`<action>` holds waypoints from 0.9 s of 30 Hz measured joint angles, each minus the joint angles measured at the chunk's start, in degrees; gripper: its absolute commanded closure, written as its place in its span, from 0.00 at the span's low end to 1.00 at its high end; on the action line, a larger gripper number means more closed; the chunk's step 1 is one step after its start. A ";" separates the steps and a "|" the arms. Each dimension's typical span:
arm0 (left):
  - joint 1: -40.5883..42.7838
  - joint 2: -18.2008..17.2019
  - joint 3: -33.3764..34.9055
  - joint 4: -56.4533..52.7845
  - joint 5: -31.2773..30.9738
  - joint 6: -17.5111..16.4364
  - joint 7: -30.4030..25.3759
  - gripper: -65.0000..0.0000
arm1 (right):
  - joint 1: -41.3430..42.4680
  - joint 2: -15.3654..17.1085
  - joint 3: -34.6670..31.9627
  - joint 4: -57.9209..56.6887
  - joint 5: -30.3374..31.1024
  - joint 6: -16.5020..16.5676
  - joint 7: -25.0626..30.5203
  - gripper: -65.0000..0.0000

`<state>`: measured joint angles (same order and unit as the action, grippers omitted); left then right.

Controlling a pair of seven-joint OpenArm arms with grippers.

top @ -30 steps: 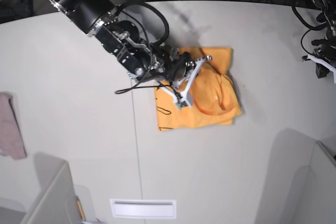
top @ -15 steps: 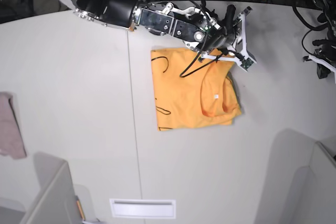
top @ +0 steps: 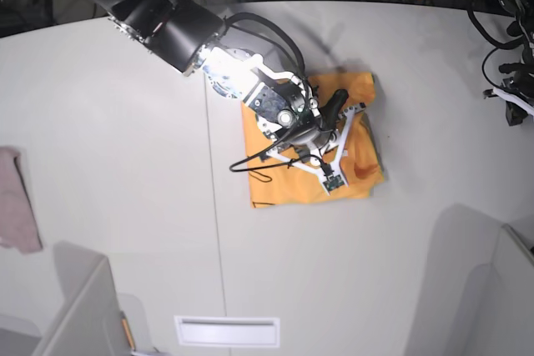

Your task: Fold the T-shirt properly

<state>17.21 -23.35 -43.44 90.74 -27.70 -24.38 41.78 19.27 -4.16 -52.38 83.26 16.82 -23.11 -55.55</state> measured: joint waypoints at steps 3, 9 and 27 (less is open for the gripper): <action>-0.04 0.00 0.00 0.00 -0.04 -0.02 0.00 1.00 | 0.00 -1.49 0.02 -3.96 -0.22 -0.15 1.29 1.00; -0.04 0.02 0.00 0.00 -0.07 -0.02 -0.04 1.00 | 0.04 -2.89 -4.57 -7.61 -0.11 -0.02 4.70 1.00; -0.22 0.13 0.02 0.00 -0.02 0.00 0.00 1.00 | -0.26 -3.43 -12.28 -5.57 0.74 0.09 10.21 1.00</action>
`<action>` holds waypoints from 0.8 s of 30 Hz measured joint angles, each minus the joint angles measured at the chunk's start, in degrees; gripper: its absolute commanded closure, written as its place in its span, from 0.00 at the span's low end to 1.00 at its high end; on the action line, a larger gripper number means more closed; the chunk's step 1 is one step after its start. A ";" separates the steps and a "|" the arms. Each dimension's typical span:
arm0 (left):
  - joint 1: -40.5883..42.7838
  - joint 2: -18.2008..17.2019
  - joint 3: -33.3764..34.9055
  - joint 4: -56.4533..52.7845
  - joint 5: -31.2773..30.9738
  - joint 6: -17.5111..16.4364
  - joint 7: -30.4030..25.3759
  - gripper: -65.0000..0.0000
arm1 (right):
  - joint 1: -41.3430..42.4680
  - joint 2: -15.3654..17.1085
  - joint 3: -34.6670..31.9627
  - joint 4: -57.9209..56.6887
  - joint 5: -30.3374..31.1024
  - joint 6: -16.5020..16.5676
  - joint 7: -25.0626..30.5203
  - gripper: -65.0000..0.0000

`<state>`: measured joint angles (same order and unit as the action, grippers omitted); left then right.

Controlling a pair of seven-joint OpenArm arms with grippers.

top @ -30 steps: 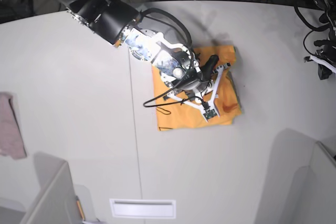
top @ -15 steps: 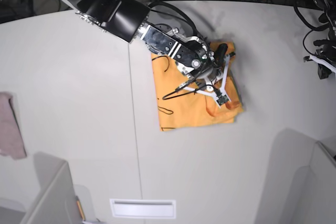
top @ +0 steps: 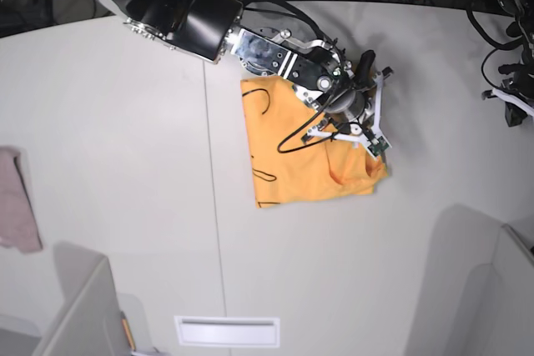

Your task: Fold the T-shirt properly

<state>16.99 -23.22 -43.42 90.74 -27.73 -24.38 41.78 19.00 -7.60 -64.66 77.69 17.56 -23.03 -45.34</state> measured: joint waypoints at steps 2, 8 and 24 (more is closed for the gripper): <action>0.02 0.02 0.20 0.00 0.00 -0.02 0.00 1.00 | -0.57 0.00 0.07 -1.57 -0.02 -0.04 2.08 1.00; 0.00 0.02 0.39 0.02 -0.07 -0.02 0.00 1.00 | -1.11 0.15 -2.82 -5.57 -0.07 0.07 5.40 1.00; 4.46 2.73 3.08 2.80 -17.09 0.24 0.00 1.00 | -9.66 10.19 23.63 23.41 -1.38 -0.74 -1.33 1.00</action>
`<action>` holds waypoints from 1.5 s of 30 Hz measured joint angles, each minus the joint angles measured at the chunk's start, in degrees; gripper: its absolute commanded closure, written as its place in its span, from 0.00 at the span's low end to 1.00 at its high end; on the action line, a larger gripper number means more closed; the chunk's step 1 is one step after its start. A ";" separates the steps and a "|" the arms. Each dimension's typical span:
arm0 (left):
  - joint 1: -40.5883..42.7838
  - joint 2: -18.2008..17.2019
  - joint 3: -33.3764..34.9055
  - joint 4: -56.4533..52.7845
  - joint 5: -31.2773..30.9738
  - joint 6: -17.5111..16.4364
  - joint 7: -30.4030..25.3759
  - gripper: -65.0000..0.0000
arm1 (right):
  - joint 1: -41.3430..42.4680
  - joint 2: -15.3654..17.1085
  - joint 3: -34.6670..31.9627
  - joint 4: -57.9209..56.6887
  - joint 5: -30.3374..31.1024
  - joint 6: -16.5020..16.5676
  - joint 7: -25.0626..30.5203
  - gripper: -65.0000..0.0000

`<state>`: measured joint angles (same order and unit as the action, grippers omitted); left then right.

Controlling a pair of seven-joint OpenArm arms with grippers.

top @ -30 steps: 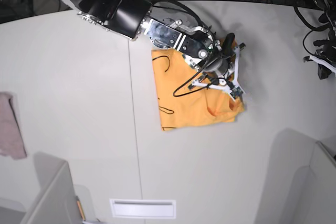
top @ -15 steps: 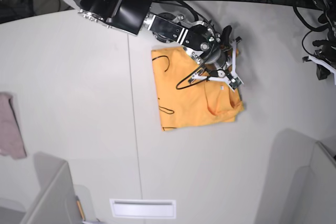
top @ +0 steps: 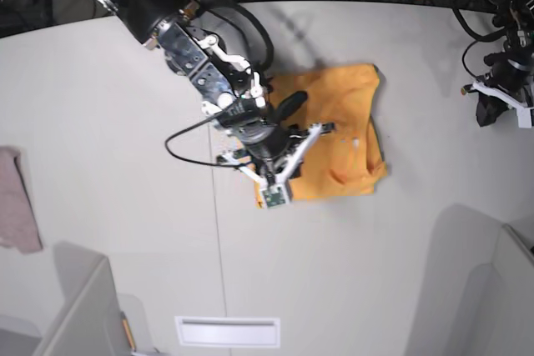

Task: Fold the T-shirt properly
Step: 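Withdraw the right gripper and reach the left gripper to the bundle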

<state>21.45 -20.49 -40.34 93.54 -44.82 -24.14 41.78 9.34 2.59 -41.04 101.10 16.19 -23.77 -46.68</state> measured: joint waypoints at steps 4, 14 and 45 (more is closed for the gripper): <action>1.18 -0.15 1.68 -0.02 -10.16 0.17 2.43 1.00 | -4.04 2.60 4.48 4.66 1.33 0.50 0.61 1.00; 0.35 1.79 4.09 0.00 -19.34 0.15 6.49 0.00 | -13.90 8.61 12.55 5.84 1.18 0.66 0.59 1.00; -12.57 12.52 20.76 -9.51 -0.87 -0.50 4.92 0.00 | -20.76 9.55 13.07 9.46 0.94 0.66 5.55 1.00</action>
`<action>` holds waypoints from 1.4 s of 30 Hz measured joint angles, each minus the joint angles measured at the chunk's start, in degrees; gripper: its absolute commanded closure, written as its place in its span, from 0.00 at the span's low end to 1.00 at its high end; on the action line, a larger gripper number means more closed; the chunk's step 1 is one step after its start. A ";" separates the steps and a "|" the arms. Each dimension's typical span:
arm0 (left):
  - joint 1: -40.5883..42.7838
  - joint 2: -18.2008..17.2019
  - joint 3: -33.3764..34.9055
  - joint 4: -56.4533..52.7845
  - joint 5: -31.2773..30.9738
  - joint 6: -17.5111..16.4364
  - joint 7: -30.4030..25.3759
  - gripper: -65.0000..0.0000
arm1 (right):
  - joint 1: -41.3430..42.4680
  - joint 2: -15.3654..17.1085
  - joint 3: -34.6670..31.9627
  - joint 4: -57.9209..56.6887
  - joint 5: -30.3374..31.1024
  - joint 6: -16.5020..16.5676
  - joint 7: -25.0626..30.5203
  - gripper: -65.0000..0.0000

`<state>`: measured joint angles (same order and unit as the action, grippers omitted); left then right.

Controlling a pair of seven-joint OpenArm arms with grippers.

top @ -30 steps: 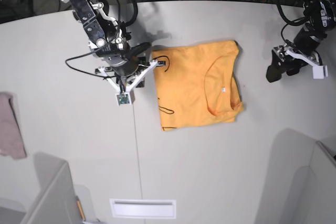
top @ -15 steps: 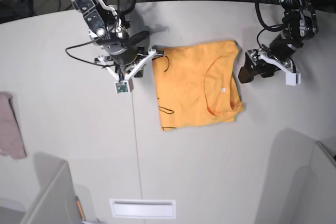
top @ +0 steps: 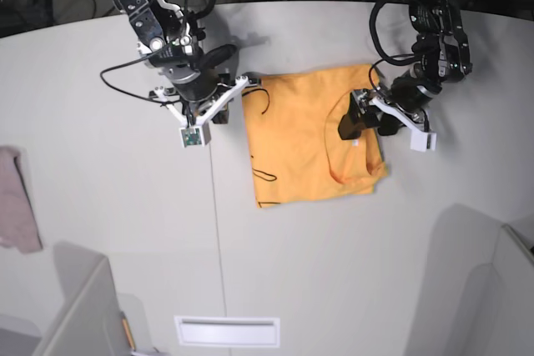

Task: Fold the T-shirt properly
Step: 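Withdraw the right gripper and reach the left gripper to the bundle, then grasp the bundle corner with the left gripper and drag it to square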

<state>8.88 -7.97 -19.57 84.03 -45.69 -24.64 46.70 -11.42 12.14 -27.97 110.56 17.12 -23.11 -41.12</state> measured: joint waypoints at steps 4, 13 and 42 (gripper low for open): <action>-2.05 1.16 -0.20 -1.95 0.33 0.02 -0.22 0.00 | -1.46 -0.76 3.32 0.70 0.35 0.00 0.07 1.00; -4.92 1.01 3.56 -6.05 -0.85 -0.81 0.07 0.25 | -5.55 -0.83 7.48 1.07 0.39 0.07 3.96 1.00; -31.17 -19.82 58.45 -6.51 0.70 9.07 8.59 1.00 | -15.63 -5.07 41.11 1.44 12.59 0.00 6.58 1.00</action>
<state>-22.28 -27.79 38.87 77.52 -44.99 -15.57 55.29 -27.05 7.07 13.15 112.01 29.71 -23.11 -34.54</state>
